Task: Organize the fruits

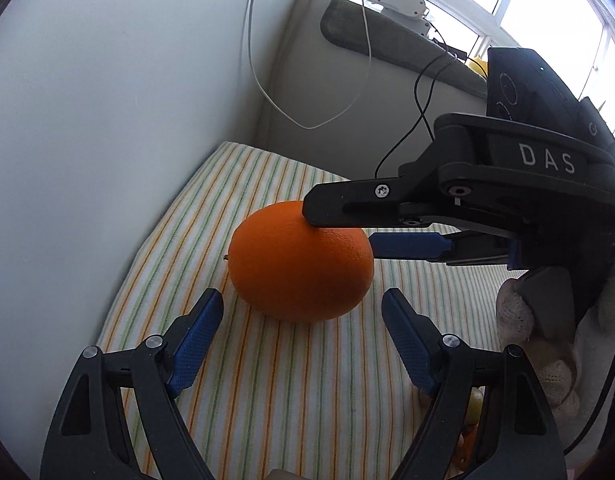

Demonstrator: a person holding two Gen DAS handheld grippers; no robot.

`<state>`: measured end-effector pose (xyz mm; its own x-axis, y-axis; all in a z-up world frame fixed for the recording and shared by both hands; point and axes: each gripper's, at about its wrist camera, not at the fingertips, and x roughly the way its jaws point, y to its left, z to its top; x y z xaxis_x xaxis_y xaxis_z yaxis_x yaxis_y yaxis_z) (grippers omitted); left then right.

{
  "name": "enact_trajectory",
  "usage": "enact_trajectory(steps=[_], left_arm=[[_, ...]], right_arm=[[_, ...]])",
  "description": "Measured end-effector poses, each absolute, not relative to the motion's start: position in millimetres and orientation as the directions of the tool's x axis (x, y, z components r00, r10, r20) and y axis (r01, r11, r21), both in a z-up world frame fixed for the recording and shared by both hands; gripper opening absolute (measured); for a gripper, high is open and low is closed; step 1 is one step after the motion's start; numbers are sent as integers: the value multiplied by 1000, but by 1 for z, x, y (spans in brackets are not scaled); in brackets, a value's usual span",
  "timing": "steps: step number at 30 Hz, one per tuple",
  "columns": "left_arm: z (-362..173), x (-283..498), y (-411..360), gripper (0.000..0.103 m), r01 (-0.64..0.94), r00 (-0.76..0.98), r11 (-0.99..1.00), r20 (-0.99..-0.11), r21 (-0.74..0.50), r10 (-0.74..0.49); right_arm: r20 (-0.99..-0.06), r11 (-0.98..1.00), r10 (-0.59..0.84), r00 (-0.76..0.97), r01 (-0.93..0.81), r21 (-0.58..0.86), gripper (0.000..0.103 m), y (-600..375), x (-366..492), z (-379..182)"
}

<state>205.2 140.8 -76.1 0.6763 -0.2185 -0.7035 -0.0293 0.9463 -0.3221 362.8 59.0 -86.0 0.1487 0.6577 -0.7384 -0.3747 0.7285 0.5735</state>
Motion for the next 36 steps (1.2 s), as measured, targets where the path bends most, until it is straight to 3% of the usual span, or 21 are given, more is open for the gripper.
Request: enact_trajectory(steps=[16,18,36], left_arm=[[-82,200,148,78,-12,681,934,-687,-357,-254],[-81,201,149,75,-7,680,933,-686,-360,-260],[-65,190,137,74,5,712,945,-662,-327,-233]], right_arm=[[-721,685,689,74,-390,615,76,95,377,-110],[-721,686,689,73,-389,615,76,93,375,-109],[-701,674,708,86,-378,635,75,74,361,-94]])
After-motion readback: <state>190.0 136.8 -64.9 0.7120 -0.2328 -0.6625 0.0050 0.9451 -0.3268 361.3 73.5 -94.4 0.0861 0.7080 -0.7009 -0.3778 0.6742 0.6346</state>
